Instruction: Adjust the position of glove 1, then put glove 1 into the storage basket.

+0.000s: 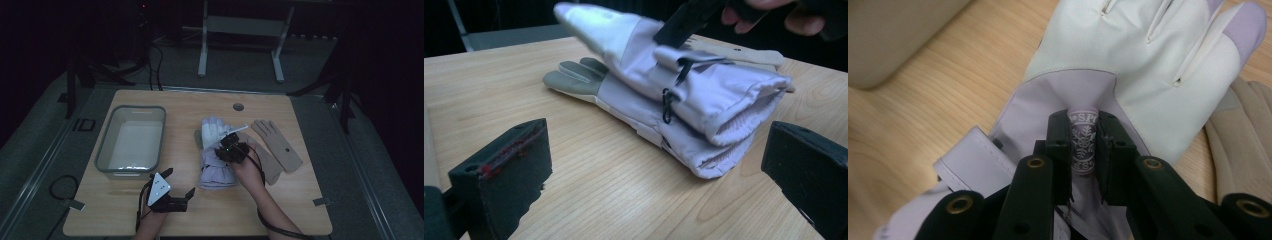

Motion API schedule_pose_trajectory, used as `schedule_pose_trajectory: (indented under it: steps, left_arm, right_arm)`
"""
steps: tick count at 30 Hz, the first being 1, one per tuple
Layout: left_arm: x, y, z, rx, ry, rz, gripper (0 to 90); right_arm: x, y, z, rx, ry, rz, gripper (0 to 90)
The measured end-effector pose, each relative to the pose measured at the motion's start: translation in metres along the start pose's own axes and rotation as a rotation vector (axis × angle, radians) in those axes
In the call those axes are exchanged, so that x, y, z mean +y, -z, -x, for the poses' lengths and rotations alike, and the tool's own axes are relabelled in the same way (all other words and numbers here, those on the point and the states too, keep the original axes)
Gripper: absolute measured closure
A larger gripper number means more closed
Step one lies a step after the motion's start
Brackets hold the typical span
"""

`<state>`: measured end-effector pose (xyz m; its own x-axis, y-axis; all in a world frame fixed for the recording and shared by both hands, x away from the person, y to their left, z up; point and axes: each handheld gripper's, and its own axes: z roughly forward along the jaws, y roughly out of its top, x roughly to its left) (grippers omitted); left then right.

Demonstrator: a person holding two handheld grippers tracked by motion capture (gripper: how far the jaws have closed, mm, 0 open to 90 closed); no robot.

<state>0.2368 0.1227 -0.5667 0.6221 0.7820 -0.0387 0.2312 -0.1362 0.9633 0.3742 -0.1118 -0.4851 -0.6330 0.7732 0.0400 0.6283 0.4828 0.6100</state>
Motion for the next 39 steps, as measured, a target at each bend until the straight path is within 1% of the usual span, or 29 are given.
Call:
schedule_pose_trajectory:
  steps: [2, 4, 7, 8, 10, 11, 14, 17, 18, 19, 20, 21, 22, 23, 24, 25, 26, 27, 28, 29, 30, 31, 32, 33, 34, 35, 36, 37, 39]
  left_arm:
    - [0.000, 0.000, 0.000, -0.002, 0.000, 0.001, 0.0]
    - [0.000, 0.000, -0.001, -0.004, 0.004, 0.003, 0.0]
    - [0.000, 0.000, -0.001, -0.006, 0.005, 0.005, 0.0]
    - [0.000, 0.000, -0.001, -0.006, 0.004, 0.004, 0.0]
    - [0.000, 0.000, -0.001, -0.005, 0.004, 0.003, 0.0]
    - [0.000, 0.000, -0.001, -0.003, 0.003, 0.002, 0.0]
    - [0.000, 0.000, -0.001, -0.004, 0.001, -0.002, 0.0]
    - [0.000, -0.001, -0.001, -0.005, 0.005, -0.007, 0.0]
    - [0.000, -0.001, -0.001, -0.004, 0.009, -0.008, 0.0]
    - [0.000, -0.001, -0.001, -0.002, 0.012, -0.009, 0.0]
    - [0.001, -0.001, -0.002, -0.004, 0.014, -0.014, 0.0]
    - [0.001, -0.001, -0.002, -0.004, 0.014, -0.014, 0.0]
    - [0.001, -0.001, -0.002, -0.004, 0.014, -0.014, 0.0]
    - [0.001, -0.001, -0.002, 0.000, 0.017, -0.014, 0.0]
    - [0.001, -0.001, -0.002, 0.003, 0.015, -0.015, 0.0]
    - [0.001, -0.001, -0.002, 0.010, 0.013, -0.017, 0.0]
    - [0.001, -0.001, -0.003, 0.011, 0.012, -0.015, 0.0]
    - [0.001, -0.002, -0.004, 0.011, 0.008, -0.021, 0.0]
    - [0.002, -0.002, -0.004, 0.022, 0.010, -0.028, 0.0]
    - [0.004, -0.002, -0.004, 0.029, 0.016, -0.030, 0.0]
    - [0.005, -0.001, -0.004, 0.033, 0.018, -0.034, 0.0]
    - [0.008, -0.001, -0.003, 0.039, 0.017, -0.036, 0.0]
    - [0.011, 0.000, -0.002, 0.034, 0.016, -0.038, 0.0]
    - [0.014, 0.000, -0.002, 0.027, 0.020, -0.039, 0.0]
    - [0.020, 0.001, 0.000, 0.009, 0.034, -0.039, 0.0]
    - [0.024, 0.000, 0.002, -0.011, 0.042, -0.047, 2.4]
    - [0.028, -0.001, 0.003, -0.034, 0.049, -0.079, 2.5]
    - [0.033, -0.002, 0.004, -0.045, 0.060, -0.105, 2.5]
    - [0.041, -0.005, 0.006, -0.059, 0.070, -0.135, 2.4]
  right_arm:
    - [0.000, -0.003, -0.001, 0.004, 0.003, -0.006, 77.7]
    - [0.001, -0.008, 0.000, 0.028, -0.016, 0.002, 77.4]
    - [0.001, -0.010, 0.001, 0.032, -0.012, -0.002, 77.0]
    - [0.000, -0.014, 0.000, 0.024, -0.002, -0.008, 76.4]
    - [0.000, -0.014, 0.000, 0.024, -0.002, -0.008, 76.4]
    - [-0.004, -0.022, 0.002, 0.029, -0.012, -0.021, 74.2]
    - [-0.006, -0.024, 0.003, 0.033, -0.010, -0.024, 70.6]
    - [-0.006, -0.024, 0.004, 0.032, -0.008, -0.022, 68.9]
    - [-0.005, -0.020, 0.005, 0.042, -0.012, -0.016, 64.3]
    - [-0.004, -0.014, 0.007, 0.054, -0.010, 0.007, 55.6]
    - [-0.004, -0.011, 0.008, 0.070, -0.006, 0.014, 51.7]
    - [-0.004, -0.011, 0.008, 0.070, -0.006, 0.014, 51.7]
    - [-0.004, -0.008, 0.009, 0.086, 0.007, 0.023, 51.7]
    - [-0.006, -0.002, 0.012, 0.093, 0.013, 0.045, 41.5]
    - [-0.007, 0.001, 0.014, 0.108, 0.023, 0.057, 37.4]
    - [-0.010, 0.004, 0.017, 0.119, 0.024, 0.072, 32.7]
    - [-0.010, 0.004, 0.017, 0.119, 0.024, 0.072, 32.7]
    - [-0.016, 0.010, 0.022, 0.193, 0.040, 0.109, 19.3]
    - [-0.016, 0.010, 0.022, 0.193, 0.040, 0.109, 19.3]
    - [-0.019, 0.012, 0.026, 0.236, 0.037, 0.132, 16.0]
    - [-0.023, 0.014, 0.029, 0.264, 0.034, 0.158, 15.0]
    - [-0.026, 0.016, 0.032, 0.276, 0.049, 0.153, 13.8]
    - [-0.030, 0.018, 0.035, 0.270, 0.065, 0.156, 14.5]
    - [-0.037, 0.021, 0.041, 0.255, 0.088, 0.187, 14.0]
    - [-0.037, 0.021, 0.041, 0.255, 0.088, 0.187, 14.0]
    - [-0.042, 0.026, 0.046, 0.242, 0.103, 0.201, 14.0]
    - [-0.044, 0.029, 0.049, 0.249, 0.102, 0.196, 14.1]
    - [-0.046, 0.033, 0.051, 0.254, 0.103, 0.176, 14.2]
    - [-0.048, 0.038, 0.056, 0.262, 0.087, 0.159, 14.2]
